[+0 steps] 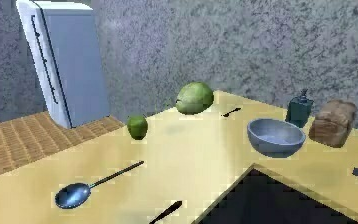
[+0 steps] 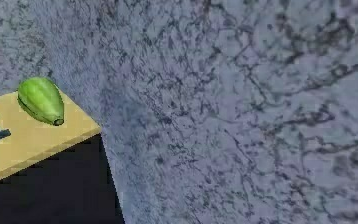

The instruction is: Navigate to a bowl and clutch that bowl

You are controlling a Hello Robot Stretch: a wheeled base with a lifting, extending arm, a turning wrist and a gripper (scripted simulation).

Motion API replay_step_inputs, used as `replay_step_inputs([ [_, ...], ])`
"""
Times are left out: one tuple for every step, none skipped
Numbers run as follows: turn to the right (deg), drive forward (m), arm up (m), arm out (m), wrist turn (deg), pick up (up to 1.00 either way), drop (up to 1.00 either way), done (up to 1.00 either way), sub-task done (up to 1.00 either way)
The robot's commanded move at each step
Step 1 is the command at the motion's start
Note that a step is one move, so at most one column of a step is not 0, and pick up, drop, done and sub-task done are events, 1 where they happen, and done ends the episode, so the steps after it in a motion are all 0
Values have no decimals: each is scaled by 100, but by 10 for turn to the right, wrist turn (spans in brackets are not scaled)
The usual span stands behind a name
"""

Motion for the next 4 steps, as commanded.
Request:
replay_step_inputs([
  [-450, 0, 0, 0, 0, 0, 0, 0, 0],
  [-150, 0, 0, 0, 0, 0, 0, 0, 0],
  [0, 0, 50, 0, 0, 0, 0, 0, 0],
  [0, 0, 38, 0, 0, 0, 0, 0, 0],
])
